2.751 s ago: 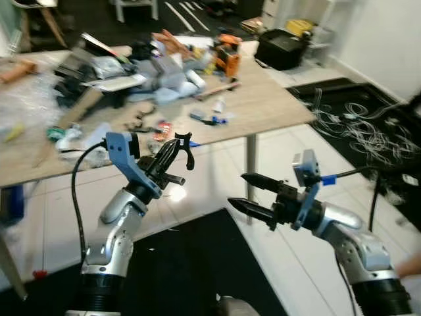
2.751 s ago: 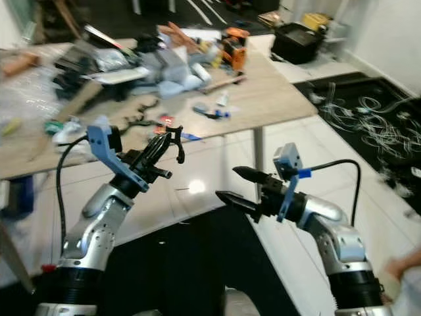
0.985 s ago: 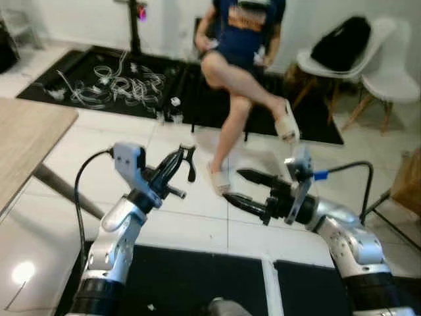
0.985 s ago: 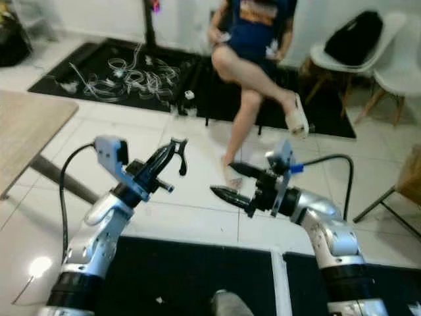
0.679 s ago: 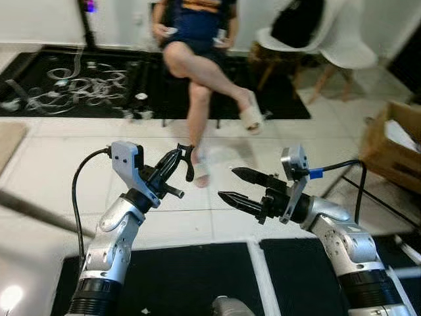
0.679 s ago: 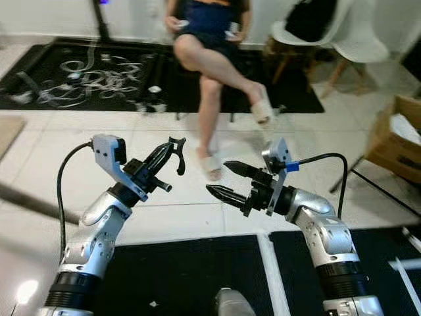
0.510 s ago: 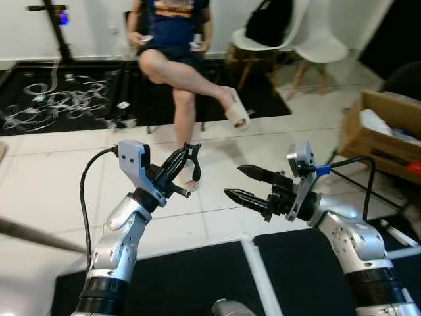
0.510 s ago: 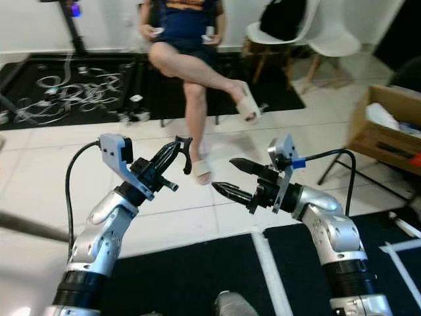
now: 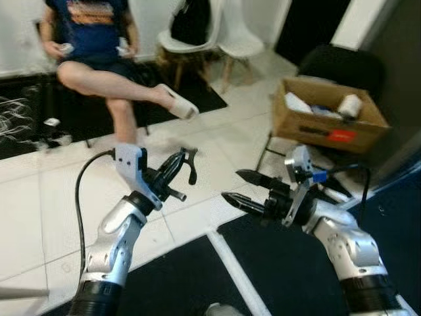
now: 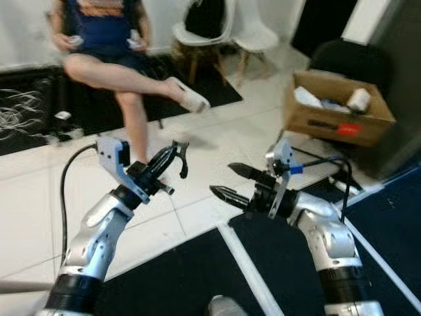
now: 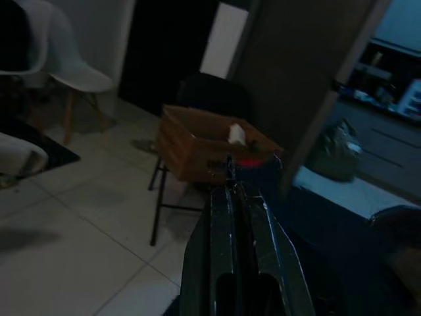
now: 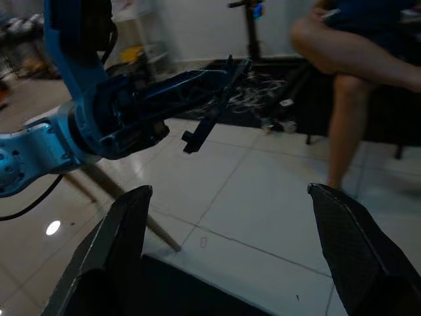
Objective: Picking trash to rubbish bin
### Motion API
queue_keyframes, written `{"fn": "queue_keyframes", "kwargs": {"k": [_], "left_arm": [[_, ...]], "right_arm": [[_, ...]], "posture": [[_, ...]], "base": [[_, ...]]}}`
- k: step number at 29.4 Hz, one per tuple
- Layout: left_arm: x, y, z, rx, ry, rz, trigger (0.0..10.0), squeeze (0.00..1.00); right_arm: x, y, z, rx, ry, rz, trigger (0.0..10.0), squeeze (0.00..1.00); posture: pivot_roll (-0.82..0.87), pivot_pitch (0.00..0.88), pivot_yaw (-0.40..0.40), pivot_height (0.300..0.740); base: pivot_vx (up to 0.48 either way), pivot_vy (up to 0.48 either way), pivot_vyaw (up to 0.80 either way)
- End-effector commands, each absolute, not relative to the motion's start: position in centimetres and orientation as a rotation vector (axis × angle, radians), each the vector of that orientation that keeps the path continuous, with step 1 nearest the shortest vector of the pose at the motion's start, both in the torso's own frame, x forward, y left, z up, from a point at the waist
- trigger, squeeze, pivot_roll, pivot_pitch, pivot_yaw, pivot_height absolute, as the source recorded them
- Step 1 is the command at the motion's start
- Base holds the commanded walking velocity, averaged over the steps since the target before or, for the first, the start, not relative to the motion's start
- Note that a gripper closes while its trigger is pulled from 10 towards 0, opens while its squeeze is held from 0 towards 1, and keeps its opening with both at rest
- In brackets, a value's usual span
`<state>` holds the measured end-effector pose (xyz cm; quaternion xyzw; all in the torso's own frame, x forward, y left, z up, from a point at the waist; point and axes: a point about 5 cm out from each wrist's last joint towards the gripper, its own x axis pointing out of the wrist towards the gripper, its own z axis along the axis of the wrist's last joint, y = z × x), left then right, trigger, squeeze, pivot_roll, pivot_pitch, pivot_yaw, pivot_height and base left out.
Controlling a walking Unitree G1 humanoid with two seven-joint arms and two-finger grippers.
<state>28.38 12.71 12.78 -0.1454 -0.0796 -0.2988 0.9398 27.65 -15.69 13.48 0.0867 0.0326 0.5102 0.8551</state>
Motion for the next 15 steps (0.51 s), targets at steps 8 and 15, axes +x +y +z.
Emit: {"fn": "queue_keyframes", "kwargs": {"k": [8,15], "left_arm": [[28.6,12.67,12.8,-0.288,-0.155,-0.61,10.0,0.0],[28.62,12.66,12.78,-0.287,-0.152,-0.611,10.0,0.0]], "right_arm": [[27.54,-15.55,13.55,0.17,0.076,1.076,10.0,0.0],[27.56,-15.49,13.6,0.171,0.075,1.075,10.0,0.0]], "posture": [[-0.07,0.0,-0.025,0.74],[-0.07,0.0,-0.025,0.74]], "base": [[0.0,0.0,-0.8],[0.0,0.0,-0.8]]}}
